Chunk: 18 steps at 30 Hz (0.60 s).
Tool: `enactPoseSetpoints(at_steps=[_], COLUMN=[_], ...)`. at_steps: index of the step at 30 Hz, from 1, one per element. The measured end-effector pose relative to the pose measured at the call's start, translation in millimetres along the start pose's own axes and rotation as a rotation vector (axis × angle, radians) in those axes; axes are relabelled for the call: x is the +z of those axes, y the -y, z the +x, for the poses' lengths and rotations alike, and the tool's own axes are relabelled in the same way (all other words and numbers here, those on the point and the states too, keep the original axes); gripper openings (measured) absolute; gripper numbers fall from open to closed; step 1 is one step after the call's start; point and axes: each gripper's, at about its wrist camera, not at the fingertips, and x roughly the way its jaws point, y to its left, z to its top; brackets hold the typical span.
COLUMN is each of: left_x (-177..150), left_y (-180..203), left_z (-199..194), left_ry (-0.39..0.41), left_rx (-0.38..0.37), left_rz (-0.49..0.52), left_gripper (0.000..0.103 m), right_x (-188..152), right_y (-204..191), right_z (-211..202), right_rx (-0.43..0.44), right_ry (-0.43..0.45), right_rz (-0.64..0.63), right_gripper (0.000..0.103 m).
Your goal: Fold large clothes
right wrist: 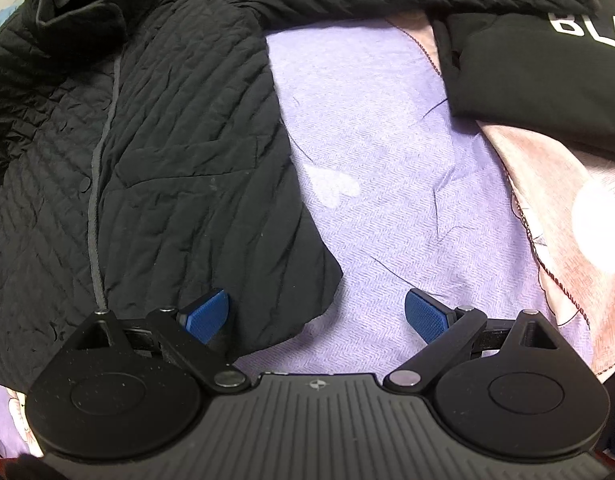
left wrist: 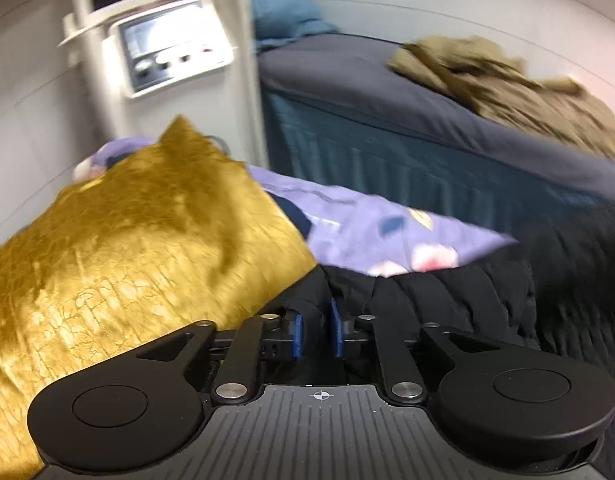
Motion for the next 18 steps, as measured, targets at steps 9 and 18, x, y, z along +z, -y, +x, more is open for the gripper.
enactPoseSetpoints(at_steps=[9,18], left_x=[15,-84], left_y=[-49,-13], left_z=[-63,-64], left_ry=[0.159,-0.141], left_rx=[-0.008,-0.303], left_rz=[-0.067,0.050], left_gripper=[0.103,0.103], right_x=[18,36], right_y=[-2,-8], right_z=[9,24], right_rx=[0.016,0.079], right_ry=[-0.008,-0.006], right_rz=[0.019,-0.043], right_gripper=[0.096,0.096])
